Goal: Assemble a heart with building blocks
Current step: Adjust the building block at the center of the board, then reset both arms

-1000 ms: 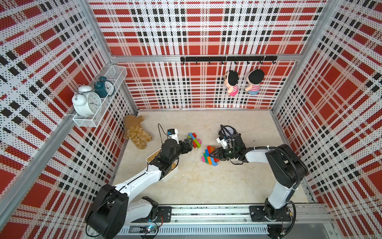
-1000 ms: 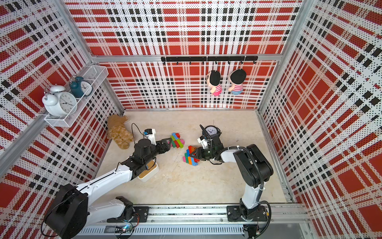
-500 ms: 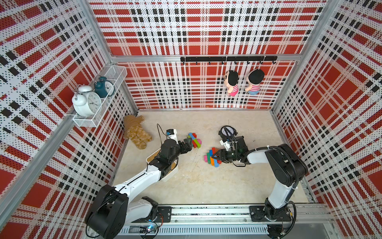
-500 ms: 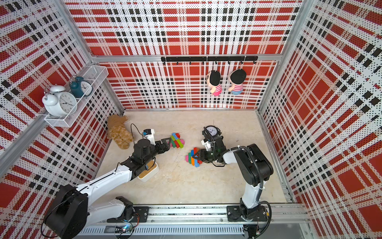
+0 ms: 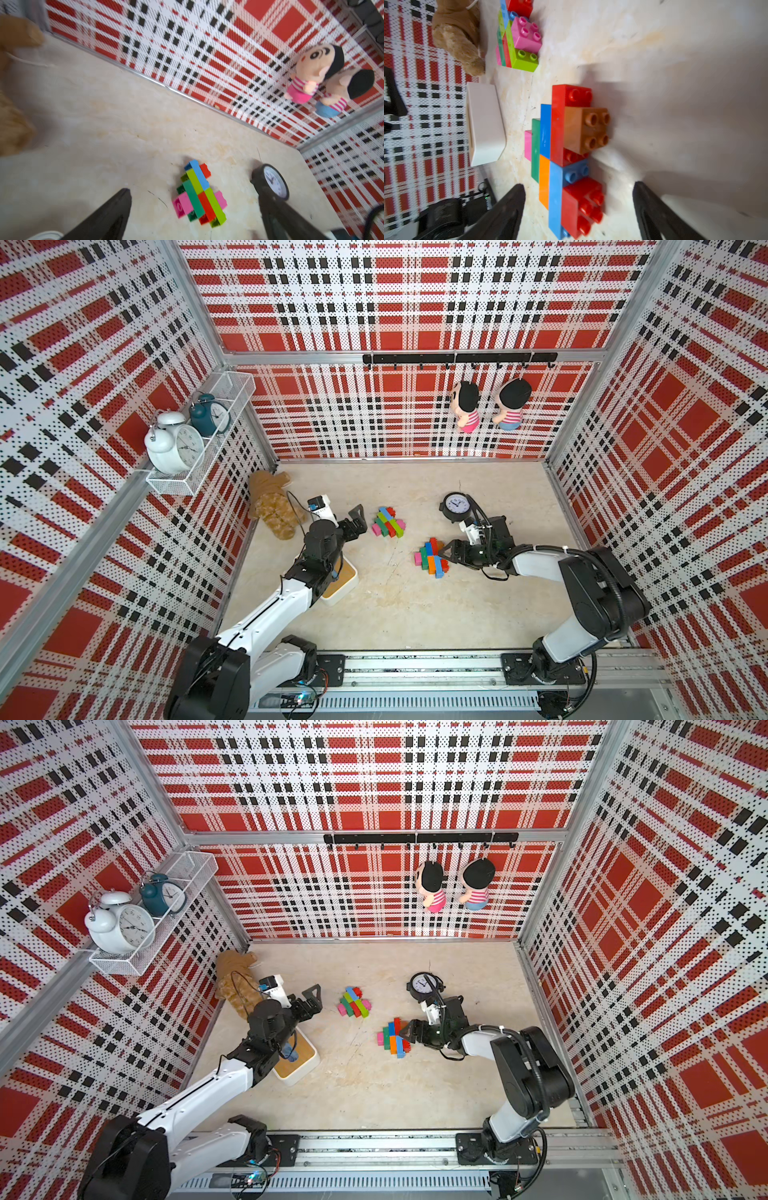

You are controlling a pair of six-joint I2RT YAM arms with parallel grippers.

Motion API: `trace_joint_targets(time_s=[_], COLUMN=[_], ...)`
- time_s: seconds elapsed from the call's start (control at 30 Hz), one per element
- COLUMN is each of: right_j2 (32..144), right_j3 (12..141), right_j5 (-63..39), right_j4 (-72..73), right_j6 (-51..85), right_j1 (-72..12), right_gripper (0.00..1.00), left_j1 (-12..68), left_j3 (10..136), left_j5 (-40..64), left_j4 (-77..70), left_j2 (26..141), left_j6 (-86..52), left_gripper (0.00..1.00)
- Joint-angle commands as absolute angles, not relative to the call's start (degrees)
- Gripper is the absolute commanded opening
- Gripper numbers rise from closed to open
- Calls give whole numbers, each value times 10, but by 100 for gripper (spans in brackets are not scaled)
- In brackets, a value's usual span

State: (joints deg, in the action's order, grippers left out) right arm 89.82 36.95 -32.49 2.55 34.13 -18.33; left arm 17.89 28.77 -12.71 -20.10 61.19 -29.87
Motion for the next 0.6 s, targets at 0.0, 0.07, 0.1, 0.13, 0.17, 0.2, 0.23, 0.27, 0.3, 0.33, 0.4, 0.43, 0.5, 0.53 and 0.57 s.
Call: trace_joint_targets(time_s=[0.0, 0.07, 0.1, 0.13, 0.17, 0.2, 0.23, 0.27, 0.3, 0.33, 0.4, 0.43, 0.5, 0.53, 0.57], right_j2=[832, 782, 760, 733, 705, 682, 656, 633, 618, 606, 597, 601, 624, 638, 655], right_j3=[370, 372, 372, 371, 370, 365, 356, 345, 335, 319, 284, 262, 222, 201, 191], right_j5=[-196, -124, -87, -41, 3, 44, 92, 131, 154, 190, 242, 253, 254, 240, 219], right_j4=[-106, -142, -146, -145, -137, -122, -94, -65, -37, 6, 98, 151, 260, 312, 348], right_j6=[286, 265, 256, 246, 231, 216, 201, 188, 156, 127, 67, 32, -23, -34, -34], right_j1=[-158, -146, -143, -140, -138, -138, -137, -134, -129, -127, -124, -119, -107, -95, -83], right_gripper=[90, 91, 92, 93, 94, 96, 99, 100, 100, 100, 100, 100, 100, 100, 100], left_j1=[150, 120, 114, 116, 117, 116, 116, 114, 113, 114, 114, 118, 114, 112, 114], left_j3=[260, 251, 247, 237, 222, 213, 205, 196, 188, 178, 159, 156, 149, 158, 165], left_j5=[-205, -209, -203, -221, -235, -241, -248, -253, -262, -268, -267, -270, -259, -253, -259], left_j4=[-263, -291, -302, -328, -359, -383, -400, -422, -438, -462, -525, -540, -595, -587, -574], left_j2=[590, 591, 593, 597, 602, 606, 614, 625, 636, 652, 685, 699, 726, 739, 747], left_j6=[-261, -240, -199, -166, -137, -117, -97, -83, -73, -65, -39, -24, -15, -8, 4], left_gripper=[98, 98, 98, 98, 98, 98, 98, 98, 98, 98, 98, 98, 98, 98, 98])
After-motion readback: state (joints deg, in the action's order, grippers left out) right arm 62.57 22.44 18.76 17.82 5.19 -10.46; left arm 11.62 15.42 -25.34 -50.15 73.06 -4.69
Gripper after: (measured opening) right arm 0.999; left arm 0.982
